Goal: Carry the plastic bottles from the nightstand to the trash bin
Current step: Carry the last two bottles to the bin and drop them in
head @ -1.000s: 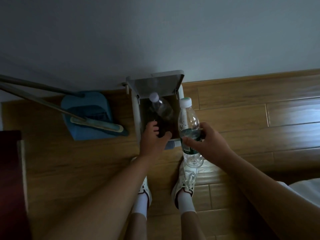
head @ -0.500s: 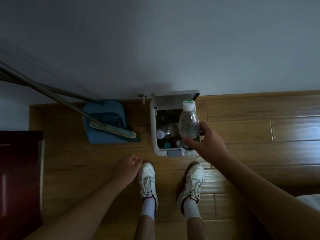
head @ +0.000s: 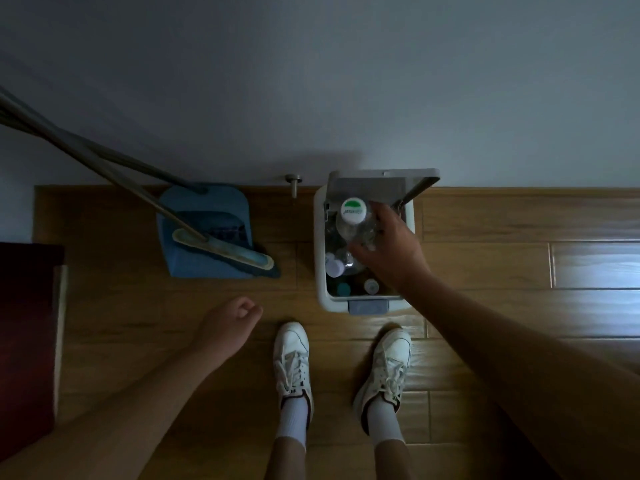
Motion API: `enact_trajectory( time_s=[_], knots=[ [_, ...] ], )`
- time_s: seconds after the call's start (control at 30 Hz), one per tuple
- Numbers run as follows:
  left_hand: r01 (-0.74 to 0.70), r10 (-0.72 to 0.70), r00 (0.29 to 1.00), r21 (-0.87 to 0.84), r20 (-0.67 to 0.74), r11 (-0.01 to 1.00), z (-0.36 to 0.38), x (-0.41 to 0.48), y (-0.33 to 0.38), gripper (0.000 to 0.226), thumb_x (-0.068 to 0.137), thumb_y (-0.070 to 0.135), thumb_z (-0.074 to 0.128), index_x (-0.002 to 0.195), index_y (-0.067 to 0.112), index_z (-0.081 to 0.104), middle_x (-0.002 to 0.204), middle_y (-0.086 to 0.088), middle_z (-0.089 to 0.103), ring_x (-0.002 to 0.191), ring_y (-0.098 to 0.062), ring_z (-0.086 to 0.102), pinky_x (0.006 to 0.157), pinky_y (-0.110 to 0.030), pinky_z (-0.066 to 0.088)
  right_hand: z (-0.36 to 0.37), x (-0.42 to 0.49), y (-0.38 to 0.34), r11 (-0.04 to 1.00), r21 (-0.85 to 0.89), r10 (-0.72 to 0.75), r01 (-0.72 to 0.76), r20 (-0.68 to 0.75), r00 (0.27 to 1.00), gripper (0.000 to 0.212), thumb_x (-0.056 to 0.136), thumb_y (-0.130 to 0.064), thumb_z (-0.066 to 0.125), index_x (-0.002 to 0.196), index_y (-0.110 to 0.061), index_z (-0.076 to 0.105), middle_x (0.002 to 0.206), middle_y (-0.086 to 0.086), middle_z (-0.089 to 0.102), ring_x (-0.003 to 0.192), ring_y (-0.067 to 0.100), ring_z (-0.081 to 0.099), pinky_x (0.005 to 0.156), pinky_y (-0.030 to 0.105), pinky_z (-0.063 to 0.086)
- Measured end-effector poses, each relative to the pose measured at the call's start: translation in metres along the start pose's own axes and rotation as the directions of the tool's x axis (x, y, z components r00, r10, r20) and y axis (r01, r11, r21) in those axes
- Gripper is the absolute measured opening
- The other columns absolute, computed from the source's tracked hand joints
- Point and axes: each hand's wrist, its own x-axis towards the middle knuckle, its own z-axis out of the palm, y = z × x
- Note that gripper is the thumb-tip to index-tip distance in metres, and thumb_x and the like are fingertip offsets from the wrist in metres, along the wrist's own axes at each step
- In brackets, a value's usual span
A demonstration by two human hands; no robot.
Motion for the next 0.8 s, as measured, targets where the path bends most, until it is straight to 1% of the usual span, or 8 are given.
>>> enact_trajectory(
  time_s=[0.1, 0.23, 0.37, 0.43, 0.5, 0.63, 0.73, 0.8],
  knots=[
    [-0.004, 0.005, 1.0, -0.024, 0.015, 1.0, 0.007, 0.006, -0.002, 0.026, 0.1, 0.041, 0.051, 0.114, 0.023, 0.062, 0.103, 0.003, 0.069, 0.095, -0.014, 0.066, 0.081, -0.035, 0.054, 0.017, 0.002, 0.018, 0.997, -0.045, 0.072, -0.069, 0.068, 0.995, 0.073, 0.072, -0.044, 0.079, 0.135, -0.024, 0.048, 0.125, -0.001, 0.063, 0.114, 0.019, 0.061, 0.096, 0.043, 0.054],
    [-0.01, 0.011, 1.0, -0.025, 0.026, 1.0, 0.013, 0.007, -0.006, 0.027, 0.099, 0.041, 0.053, 0.113, 0.022, 0.064, 0.104, 0.001, 0.07, 0.094, -0.014, 0.067, 0.08, -0.036, 0.054, 0.029, -0.007, 0.036, 0.982, -0.119, 0.168, -0.146, 0.206, 0.964, 0.058, 0.078, -0.042, 0.075, 0.129, -0.023, 0.054, 0.116, 0.001, 0.067, 0.101, 0.019, 0.066, 0.083, 0.035, 0.056],
    [-0.006, 0.007, 0.999, -0.025, 0.037, 1.0, 0.009, 0.004, -0.005, 0.029, 0.099, 0.04, 0.053, 0.117, 0.02, 0.064, 0.107, 0.0, 0.069, 0.095, -0.015, 0.066, 0.075, -0.032, 0.05, 0.026, -0.019, 0.043, 0.972, -0.179, 0.195, -0.153, 0.242, 0.951, 0.039, 0.088, -0.037, 0.065, 0.123, -0.022, 0.057, 0.097, -0.007, 0.063, 0.088, 0.013, 0.062, 0.064, 0.022, 0.044],
    [-0.007, 0.008, 0.999, -0.006, 0.042, 1.0, 0.005, 0.003, -0.003, 0.03, 0.1, 0.041, 0.052, 0.118, 0.02, 0.064, 0.108, 0.0, 0.069, 0.096, -0.015, 0.066, 0.076, -0.032, 0.05, 0.022, -0.023, 0.043, 0.962, -0.225, 0.213, -0.155, 0.261, 0.941, 0.026, 0.089, -0.034, 0.061, 0.112, -0.021, 0.062, 0.081, -0.012, 0.058, 0.08, 0.013, 0.06, 0.056, 0.021, 0.038],
    [-0.009, 0.009, 1.0, 0.008, 0.029, 1.0, 0.001, 0.003, 0.001, 0.031, 0.1, 0.041, 0.051, 0.119, 0.02, 0.064, 0.109, 0.0, 0.07, 0.096, -0.014, 0.066, 0.076, -0.032, 0.049, 0.014, -0.026, 0.041, 0.958, -0.225, 0.234, -0.179, 0.248, 0.94, 0.02, 0.087, -0.033, 0.06, 0.102, -0.021, 0.064, 0.077, -0.01, 0.059, 0.075, 0.015, 0.059, 0.053, 0.021, 0.035],
    [0.0, 0.0, 1.0, -0.03, 0.014, 1.0, -0.009, -0.004, 0.012, 0.03, 0.1, 0.039, 0.052, 0.119, 0.02, 0.063, 0.11, -0.001, 0.069, 0.098, -0.017, 0.066, 0.083, -0.035, 0.052, -0.022, -0.032, 0.016, 0.967, -0.156, 0.226, -0.201, 0.166, 0.96, 0.025, 0.09, -0.035, 0.057, 0.111, -0.023, 0.063, 0.095, -0.006, 0.069, 0.079, 0.012, 0.064, 0.062, 0.025, 0.047],
    [-0.012, 0.012, 1.0, 0.005, 0.002, 1.0, -0.018, -0.014, 0.023, 0.024, 0.099, 0.04, 0.052, 0.112, 0.024, 0.064, 0.102, 0.004, 0.068, 0.092, -0.012, 0.065, 0.084, -0.038, 0.055, -0.059, -0.04, -0.012, 0.992, -0.104, 0.085, -0.077, 0.069, 0.994, 0.03, 0.093, -0.032, 0.057, 0.12, -0.021, 0.062, 0.106, -0.006, 0.072, 0.094, 0.014, 0.069, 0.079, 0.036, 0.058],
    [-0.016, 0.016, 1.0, 0.007, -0.009, 1.0, -0.024, -0.022, 0.03, 0.022, 0.098, 0.041, 0.052, 0.111, 0.027, 0.063, 0.098, 0.006, 0.068, 0.089, -0.01, 0.065, 0.081, -0.037, 0.056, -0.082, -0.044, -0.027, 0.997, -0.079, -0.02, 0.018, -0.021, 1.0, 0.03, 0.093, -0.031, 0.058, 0.121, -0.022, 0.062, 0.109, -0.008, 0.072, 0.098, 0.009, 0.067, 0.081, 0.033, 0.058]
  ],
)
